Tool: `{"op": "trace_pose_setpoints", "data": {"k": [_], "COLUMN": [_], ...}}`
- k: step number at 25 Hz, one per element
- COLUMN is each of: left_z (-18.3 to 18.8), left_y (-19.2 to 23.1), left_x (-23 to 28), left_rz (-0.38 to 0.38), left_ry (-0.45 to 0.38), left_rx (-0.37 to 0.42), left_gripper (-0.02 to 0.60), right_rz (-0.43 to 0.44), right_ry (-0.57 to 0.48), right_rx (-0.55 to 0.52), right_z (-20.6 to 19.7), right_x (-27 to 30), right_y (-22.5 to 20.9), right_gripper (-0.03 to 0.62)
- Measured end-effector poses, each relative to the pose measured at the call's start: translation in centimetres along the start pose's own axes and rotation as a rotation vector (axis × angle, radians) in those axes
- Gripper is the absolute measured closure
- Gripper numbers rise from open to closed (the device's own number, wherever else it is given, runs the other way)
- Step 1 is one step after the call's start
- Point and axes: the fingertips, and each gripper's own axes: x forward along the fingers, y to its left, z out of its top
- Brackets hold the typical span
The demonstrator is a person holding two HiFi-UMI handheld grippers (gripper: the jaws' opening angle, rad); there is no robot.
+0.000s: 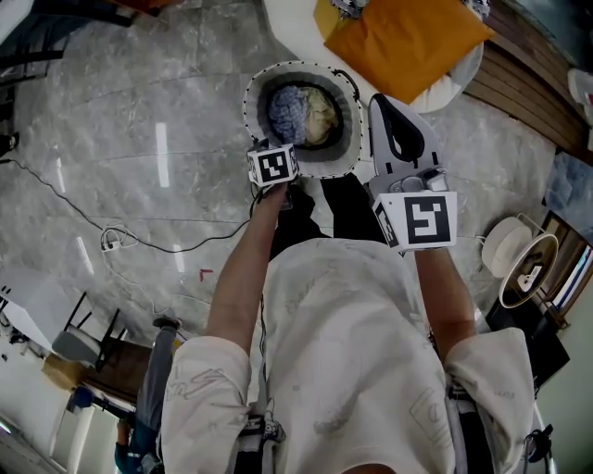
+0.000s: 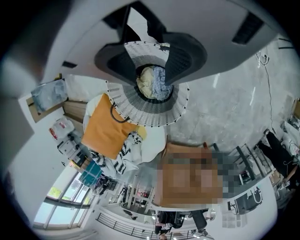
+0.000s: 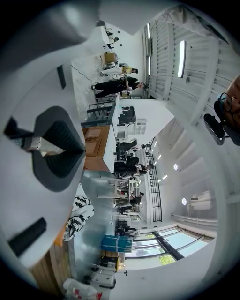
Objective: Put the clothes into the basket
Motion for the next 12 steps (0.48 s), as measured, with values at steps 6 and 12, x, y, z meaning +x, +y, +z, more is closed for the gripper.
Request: {"op": "trace_pose_setpoints", "data": {"k": [6, 12], "left_z": [1.1, 3.7], "left_y": [-2.0, -3.9], "left_x": [-3.5, -8.9], "left_rz": [-0.053, -0.095], "left_ry": [-0.109, -0.263], "left_rx": [0.065, 0.143], "left_gripper": [0.390, 0.390], "right_rz": [-0.006, -0.001], "right_ry": [-0.007, -0.013], "right_rx": [0.004, -0.016], "right_z": [0.4, 1.1], "right_x": [-0.4, -1.2], "right_y": [0.0, 0.6], "right_gripper": [0.606, 0.606]}}
